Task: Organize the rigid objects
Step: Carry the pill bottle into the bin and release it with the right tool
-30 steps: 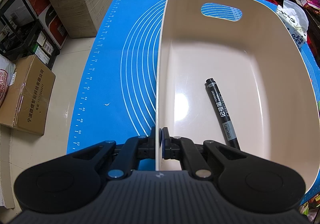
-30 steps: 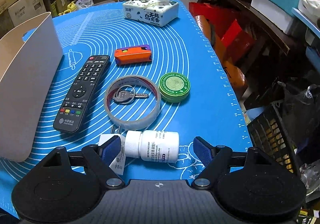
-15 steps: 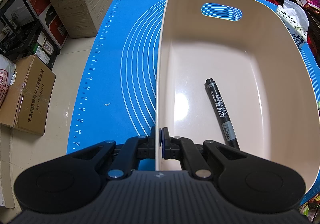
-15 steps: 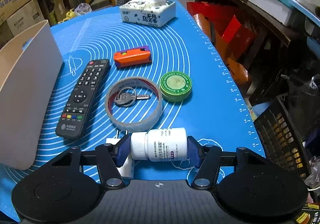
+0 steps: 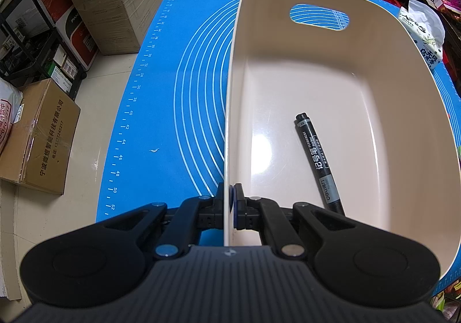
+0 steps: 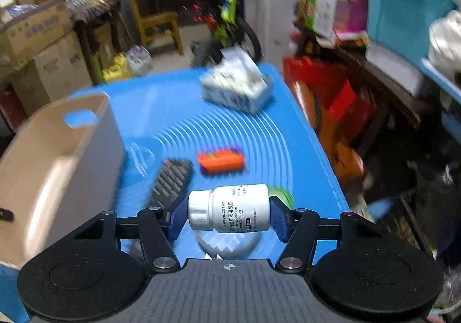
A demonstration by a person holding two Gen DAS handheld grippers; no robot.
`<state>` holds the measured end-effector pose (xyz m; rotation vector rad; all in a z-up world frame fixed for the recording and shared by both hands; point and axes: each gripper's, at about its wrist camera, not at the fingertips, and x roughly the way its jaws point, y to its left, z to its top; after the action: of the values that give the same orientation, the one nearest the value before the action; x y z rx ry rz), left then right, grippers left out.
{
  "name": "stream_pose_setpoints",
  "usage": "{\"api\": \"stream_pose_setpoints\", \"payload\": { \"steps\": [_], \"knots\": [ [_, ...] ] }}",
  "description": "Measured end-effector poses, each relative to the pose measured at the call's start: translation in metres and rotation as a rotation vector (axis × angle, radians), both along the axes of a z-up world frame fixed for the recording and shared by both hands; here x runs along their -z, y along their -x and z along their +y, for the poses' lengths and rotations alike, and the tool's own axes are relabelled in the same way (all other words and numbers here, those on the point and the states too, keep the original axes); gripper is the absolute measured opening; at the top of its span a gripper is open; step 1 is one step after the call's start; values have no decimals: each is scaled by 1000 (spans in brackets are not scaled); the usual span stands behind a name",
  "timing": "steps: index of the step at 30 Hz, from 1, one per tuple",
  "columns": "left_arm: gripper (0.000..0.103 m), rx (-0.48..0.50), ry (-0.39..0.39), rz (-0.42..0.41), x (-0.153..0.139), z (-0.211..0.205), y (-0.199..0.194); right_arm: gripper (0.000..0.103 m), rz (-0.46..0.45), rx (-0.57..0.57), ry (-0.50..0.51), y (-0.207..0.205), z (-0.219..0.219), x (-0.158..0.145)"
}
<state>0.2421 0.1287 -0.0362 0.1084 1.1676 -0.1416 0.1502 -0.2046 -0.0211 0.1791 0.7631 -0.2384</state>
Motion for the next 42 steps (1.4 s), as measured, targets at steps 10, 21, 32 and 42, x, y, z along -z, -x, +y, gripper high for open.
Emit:
{"api": "stream_pose_setpoints", "payload": {
  "steps": [10, 21, 32, 42],
  "knots": [
    [5, 0, -3, 0, 0, 0, 0, 63, -138, -183, 20, -46, 61, -54],
    [5, 1, -5, 0, 0, 0, 0, 63, -109, -412, 73, -100, 152, -48],
    [5, 2, -5, -1, 0, -1, 0, 63, 53, -565, 161, -123, 216, -2],
    [5, 2, -3, 0, 1, -2, 0, 63, 262, -652, 209, -127, 238, 34]
  ]
}}
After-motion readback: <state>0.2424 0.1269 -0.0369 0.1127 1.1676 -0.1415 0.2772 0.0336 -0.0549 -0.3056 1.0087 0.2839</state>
